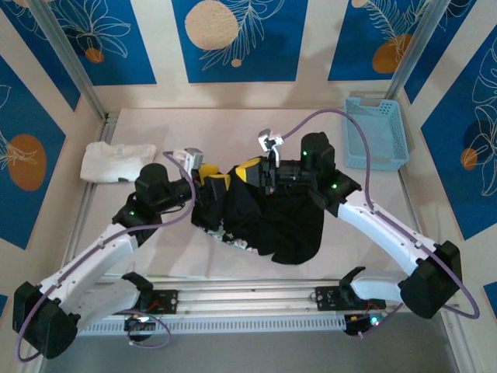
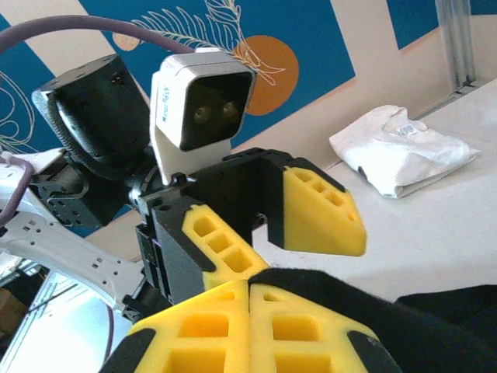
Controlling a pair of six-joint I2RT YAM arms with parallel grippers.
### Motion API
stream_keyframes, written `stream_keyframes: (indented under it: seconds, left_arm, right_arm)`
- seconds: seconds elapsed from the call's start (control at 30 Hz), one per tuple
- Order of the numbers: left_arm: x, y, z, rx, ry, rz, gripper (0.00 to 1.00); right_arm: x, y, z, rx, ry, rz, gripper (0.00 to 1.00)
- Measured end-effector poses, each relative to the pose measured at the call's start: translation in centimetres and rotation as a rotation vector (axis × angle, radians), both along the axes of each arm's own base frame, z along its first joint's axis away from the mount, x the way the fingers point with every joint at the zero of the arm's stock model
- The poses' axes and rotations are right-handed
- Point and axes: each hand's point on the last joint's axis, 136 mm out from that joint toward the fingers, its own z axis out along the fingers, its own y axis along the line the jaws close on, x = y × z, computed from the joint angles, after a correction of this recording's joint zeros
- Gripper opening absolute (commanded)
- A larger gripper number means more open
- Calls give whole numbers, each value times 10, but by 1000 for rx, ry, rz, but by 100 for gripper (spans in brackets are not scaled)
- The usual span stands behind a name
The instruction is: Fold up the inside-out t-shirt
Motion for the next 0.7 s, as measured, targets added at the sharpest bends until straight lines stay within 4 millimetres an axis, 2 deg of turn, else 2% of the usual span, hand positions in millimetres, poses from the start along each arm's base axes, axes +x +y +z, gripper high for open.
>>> stream_keyframes:
  seconds: [0.17, 0.4, 0.53, 0.7]
  left_arm:
    - [2, -3, 8, -13, -45, -8, 65]
    - [0, -29, -12, 3, -17, -116, 64]
    - [-4, -44, -27, 47, -17, -171, 61]
    - [4, -55, -37, 86, -17, -188, 50]
  right_arm:
    - [6, -17, 7, -45, -26, -37, 0]
    - [20, -41, 0, -83, 24, -109, 0]
    - [20, -43, 0, -76, 45, -105, 0]
    - [18, -41, -1, -69, 68, -80, 0]
